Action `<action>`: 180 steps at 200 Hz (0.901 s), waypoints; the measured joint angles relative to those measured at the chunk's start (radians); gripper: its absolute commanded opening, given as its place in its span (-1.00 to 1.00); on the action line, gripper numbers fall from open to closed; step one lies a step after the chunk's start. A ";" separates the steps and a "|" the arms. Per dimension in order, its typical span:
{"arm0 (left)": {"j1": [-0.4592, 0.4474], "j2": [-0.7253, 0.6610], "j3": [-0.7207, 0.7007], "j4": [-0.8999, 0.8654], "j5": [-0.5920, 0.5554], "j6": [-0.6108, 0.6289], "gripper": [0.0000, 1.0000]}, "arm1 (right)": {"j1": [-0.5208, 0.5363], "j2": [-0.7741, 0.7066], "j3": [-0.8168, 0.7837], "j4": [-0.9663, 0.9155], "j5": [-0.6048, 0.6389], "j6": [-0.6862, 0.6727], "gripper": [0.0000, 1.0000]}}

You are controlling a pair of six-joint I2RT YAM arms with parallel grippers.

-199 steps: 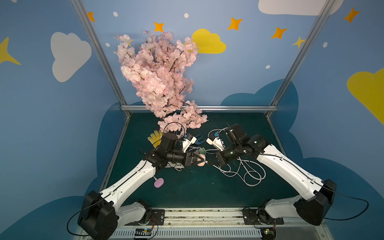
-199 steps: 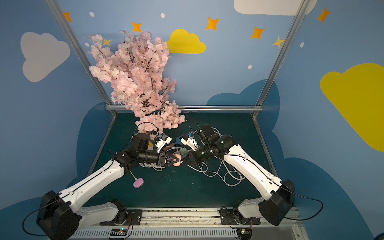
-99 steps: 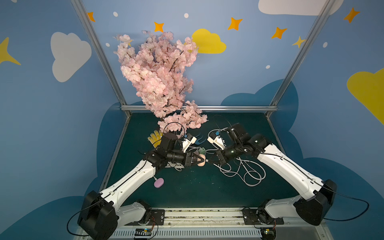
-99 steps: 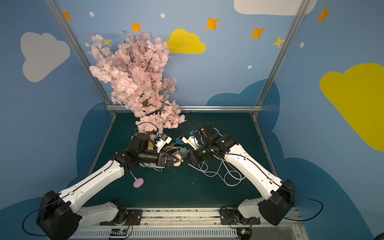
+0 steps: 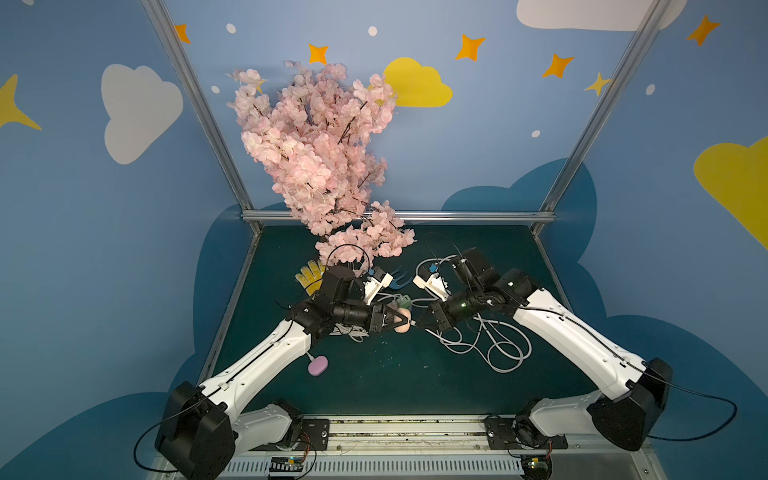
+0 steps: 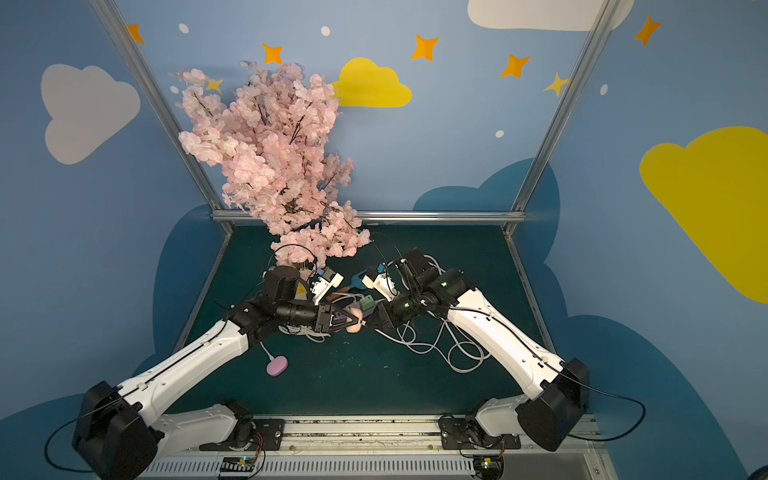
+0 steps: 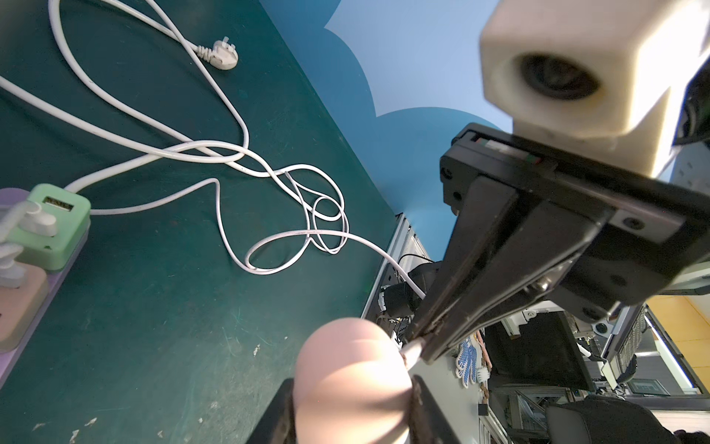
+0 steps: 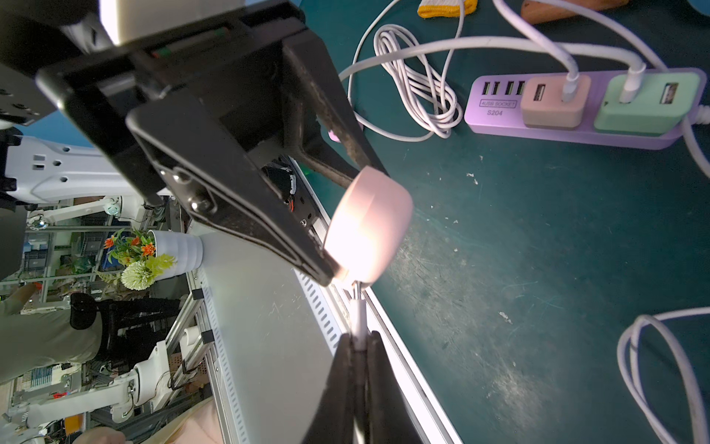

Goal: Charge the bluetooth headset
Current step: Insert the charging cable into the bluetooth headset.

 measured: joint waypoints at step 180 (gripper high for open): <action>-0.002 -0.002 0.034 -0.137 -0.138 0.076 -0.94 | -0.008 0.163 0.084 -0.031 -0.082 0.087 -1.00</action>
